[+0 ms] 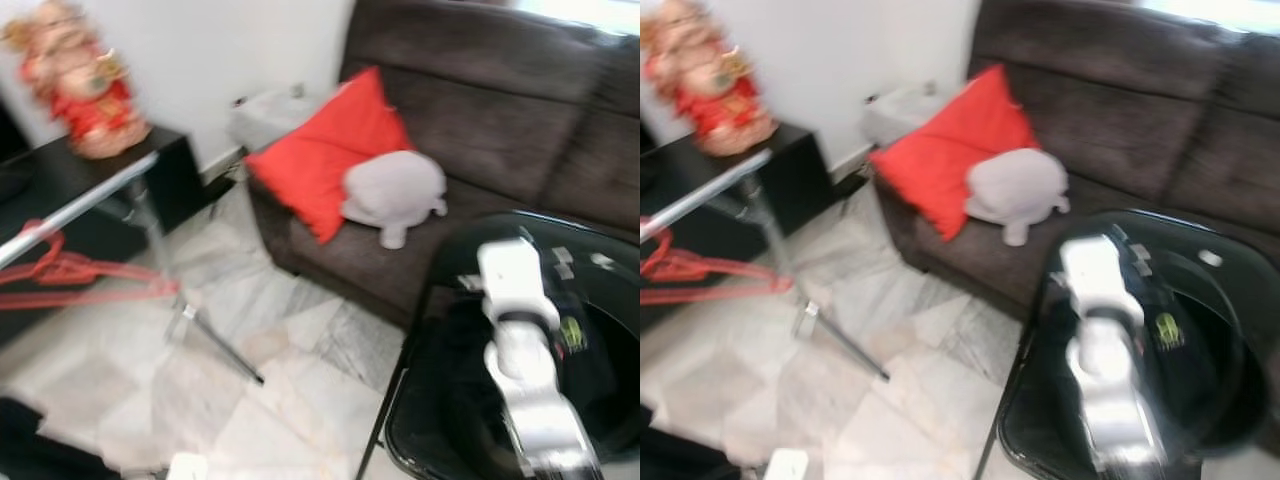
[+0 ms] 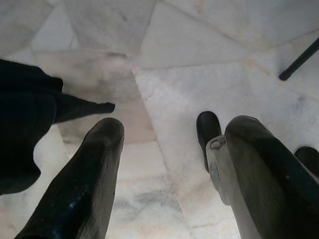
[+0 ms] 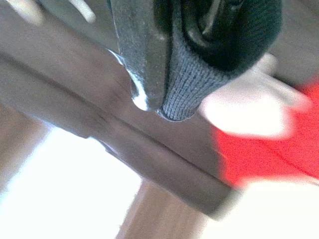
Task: Hang hanger
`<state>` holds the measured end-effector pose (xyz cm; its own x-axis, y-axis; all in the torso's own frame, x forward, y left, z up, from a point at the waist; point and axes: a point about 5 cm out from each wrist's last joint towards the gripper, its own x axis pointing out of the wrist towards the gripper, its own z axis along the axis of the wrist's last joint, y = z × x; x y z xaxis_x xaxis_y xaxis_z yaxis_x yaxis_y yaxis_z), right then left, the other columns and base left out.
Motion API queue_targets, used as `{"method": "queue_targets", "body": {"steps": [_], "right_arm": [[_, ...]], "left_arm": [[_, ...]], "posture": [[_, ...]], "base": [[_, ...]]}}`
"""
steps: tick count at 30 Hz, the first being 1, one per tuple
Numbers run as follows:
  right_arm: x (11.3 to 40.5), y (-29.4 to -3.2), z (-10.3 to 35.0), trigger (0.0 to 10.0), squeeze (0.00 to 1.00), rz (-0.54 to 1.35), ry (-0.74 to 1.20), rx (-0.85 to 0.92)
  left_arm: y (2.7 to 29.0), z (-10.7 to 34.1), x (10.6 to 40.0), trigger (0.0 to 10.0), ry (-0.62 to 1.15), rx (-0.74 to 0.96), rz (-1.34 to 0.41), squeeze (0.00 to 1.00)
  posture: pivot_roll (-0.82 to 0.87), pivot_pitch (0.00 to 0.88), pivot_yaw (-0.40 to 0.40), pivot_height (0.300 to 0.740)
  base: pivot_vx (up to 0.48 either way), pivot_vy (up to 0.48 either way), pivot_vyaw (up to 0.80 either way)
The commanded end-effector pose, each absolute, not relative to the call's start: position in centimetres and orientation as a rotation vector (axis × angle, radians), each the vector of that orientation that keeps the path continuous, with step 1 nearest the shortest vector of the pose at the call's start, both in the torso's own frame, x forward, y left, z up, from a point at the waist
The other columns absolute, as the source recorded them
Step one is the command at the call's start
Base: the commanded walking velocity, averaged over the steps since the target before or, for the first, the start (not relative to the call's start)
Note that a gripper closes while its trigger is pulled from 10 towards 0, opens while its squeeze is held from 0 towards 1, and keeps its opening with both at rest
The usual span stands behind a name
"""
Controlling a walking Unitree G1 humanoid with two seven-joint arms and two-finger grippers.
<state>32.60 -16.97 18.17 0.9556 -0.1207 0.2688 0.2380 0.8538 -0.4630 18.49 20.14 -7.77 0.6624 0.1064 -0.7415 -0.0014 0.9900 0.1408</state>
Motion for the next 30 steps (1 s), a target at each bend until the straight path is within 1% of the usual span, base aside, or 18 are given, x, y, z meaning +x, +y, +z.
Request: {"method": "queue_targets", "body": {"steps": [1,2,3,4,5,6,7,8,11,13,15,17,19,21,25,26,28,30], "right_arm": [[31.9,-11.7,20.7,10.0,0.0,0.133,-0.405,-0.461],[29.7,-7.1,22.1,10.0,0.0,0.524,-0.468,-0.358],[28.9,-6.1,22.2,10.0,0.0,0.633,-0.453,-0.309],[25.8,-4.1,22.0,10.0,0.0,0.949,-0.4,-0.24],[23.8,-3.3,21.7,10.0,0.0,1.125,-0.371,-0.214],[23.8,-3.3,21.7,10.0,0.0,1.125,-0.371,-0.214],[22.5,-2.9,21.5,10.0,0.0,1.233,-0.354,-0.2],[22.3,-3.1,21.5,10.0,0.0,1.237,-0.339,-0.119],[25.1,-5.0,21.3,10.0,0.0,0.994,-0.355,-0.059],[26.4,-6.4,20.5,10.0,0.0,0.885,-0.309,-0.03],[28.2,-9.0,18.0,10.0,0.0,0.692,-0.207,-0.049],[28.3,-9.2,17.7,10.0,0.0,0.68,-0.191,-0.055],[29.0,-11.2,15.3,10.0,0.0,0.546,-0.085,-0.062],[29.1,-12.1,14.4,10.0,0.0,0.484,-0.035,-0.055],[29.5,-15.3,9.3,10.0,0.0,0.146,0.145,0.035],[29.5,-15.5,8.9,10.0,0.0,0.117,0.158,0.06],[29.6,-14.9,9.1,10.0,0.0,0.139,0.14,0.007],[29.8,-15.1,9.3,10.0,0.0,0.095,0.109,0.005]], "left_arm": [[20.9,-8.3,17.2,10.0,0.898,0.142,0.066,0.0],[21.4,-8.6,16.5,10.0,0.931,0.14,0.074,0.0],[21.6,-8.7,16.3,10.0,0.94,0.14,0.077,0.0],[22.0,-8.8,16.0,10.0,0.965,0.14,0.086,0.0],[22.1,-8.8,16.0,10.0,0.974,0.14,0.091,0.0],[22.1,-8.8,16.0,10.0,0.974,0.14,0.091,0.0],[22.2,-8.8,15.9,10.0,0.979,0.139,0.093,0.0],[22.3,-8.8,15.8,10.0,0.984,0.137,0.096,0.0],[22.2,-9.0,15.4,10.0,0.996,0.135,0.096,0.0],[22.4,-9.1,15.2,10.0,1.003,0.135,0.097,0.0],[22.7,-9.1,14.9,10.0,1.016,0.137,0.101,0.0],[22.8,-9.1,14.9,10.0,1.017,0.137,0.102,0.0],[21.7,-8.9,15.8,10.0,0.975,0.133,0.083,0.0],[21.6,-8.9,16.0,10.0,0.967,0.135,0.08,0.0],[21.5,-8.8,16.2,10.0,0.958,0.147,0.082,0.0],[21.6,-8.7,16.3,10.0,0.956,0.148,0.082,0.0],[21.8,-8.7,16.3,10.0,0.956,0.156,0.081,0.0],[22.0,-8.6,16.4,10.0,0.954,0.157,0.083,0.0]], "posture": [[-0.11,0.077,0.013,0.74],[-0.11,0.079,0.012,0.74],[-0.11,0.08,0.012,0.74],[-0.11,0.082,0.01,0.74],[-0.11,0.083,0.009,0.74],[-0.11,0.083,0.009,0.74],[-0.1,0.084,0.009,0.74],[-0.11,0.085,0.008,0.74],[-0.11,0.087,0.008,0.74],[-0.11,0.087,0.008,0.74],[-0.11,0.088,0.008,0.74],[-0.11,0.088,0.008,0.74],[-0.11,0.089,0.007,0.74],[-0.11,0.092,0.008,0.74],[-0.09,0.101,0.016,0.74],[-0.09,0.104,0.019,0.74],[-0.1,0.107,0.031,0.74],[-0.09,0.109,0.032,0.74]], "base": [[0.0,0.0,0.8],[0.0,0.0,0.8],[0.0,0.0,0.8],[0.0,0.0,0.54],[0.0,0.0,0.0],[0.0,0.0,0.0],[0.0,0.0,0.0],[0.0,0.0,0.0],[0.0,0.0,0.0],[0.0,0.0,0.0],[0.0,0.0,0.0],[0.0,0.0,0.0],[0.0,0.0,0.0],[0.0,0.0,0.0],[0.0,0.0,0.0],[0.0,0.0,0.0],[0.0,0.0,0.0],[0.0,0.0,0.73]]}}
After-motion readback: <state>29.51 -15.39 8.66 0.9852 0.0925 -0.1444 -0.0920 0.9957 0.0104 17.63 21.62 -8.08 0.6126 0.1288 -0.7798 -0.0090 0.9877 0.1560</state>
